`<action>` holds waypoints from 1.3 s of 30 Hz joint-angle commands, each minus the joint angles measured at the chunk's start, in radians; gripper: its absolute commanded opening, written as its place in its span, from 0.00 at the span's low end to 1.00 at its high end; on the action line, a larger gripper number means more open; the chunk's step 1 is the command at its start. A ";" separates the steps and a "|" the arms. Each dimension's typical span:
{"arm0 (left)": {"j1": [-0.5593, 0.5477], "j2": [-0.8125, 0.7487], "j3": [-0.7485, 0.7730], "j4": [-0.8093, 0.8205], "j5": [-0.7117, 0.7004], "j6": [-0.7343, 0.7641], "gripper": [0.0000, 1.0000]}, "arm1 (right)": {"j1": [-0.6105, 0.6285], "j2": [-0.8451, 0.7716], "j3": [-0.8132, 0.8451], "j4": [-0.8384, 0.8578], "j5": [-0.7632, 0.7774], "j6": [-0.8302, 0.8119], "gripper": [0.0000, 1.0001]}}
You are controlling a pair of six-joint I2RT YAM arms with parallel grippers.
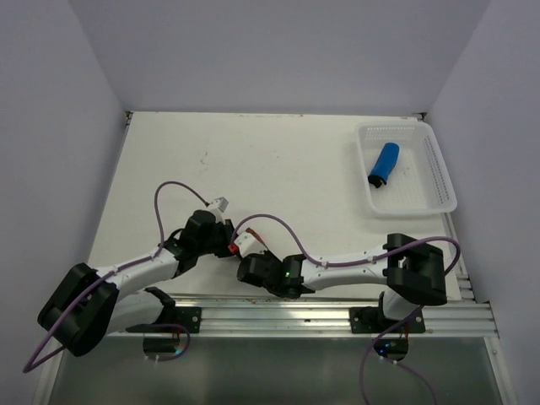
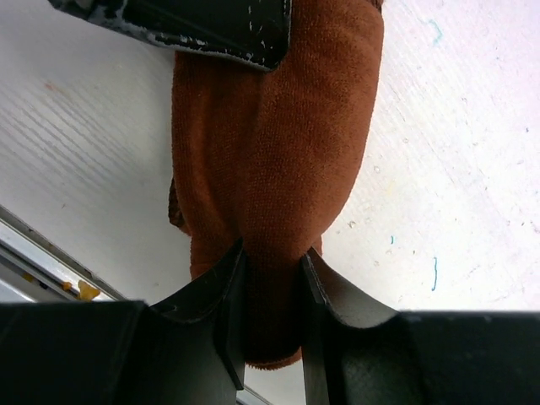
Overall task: Roll the towels
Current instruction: Roll the towel
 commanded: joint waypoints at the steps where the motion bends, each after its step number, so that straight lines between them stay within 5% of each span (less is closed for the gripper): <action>1: 0.009 -0.016 -0.045 -0.044 -0.106 0.000 0.20 | 0.034 0.034 0.029 -0.101 0.056 -0.009 0.18; 15: 0.009 -0.024 -0.128 0.010 -0.114 -0.019 0.02 | -0.078 -0.082 0.032 -0.047 -0.128 0.063 0.66; 28: 0.007 -0.051 -0.166 0.013 -0.112 -0.042 0.00 | -0.282 -0.110 -0.036 0.198 -0.535 0.129 0.84; 39: 0.007 -0.053 -0.165 0.002 -0.103 -0.039 0.00 | -0.285 -0.027 -0.053 0.223 -0.524 0.138 0.90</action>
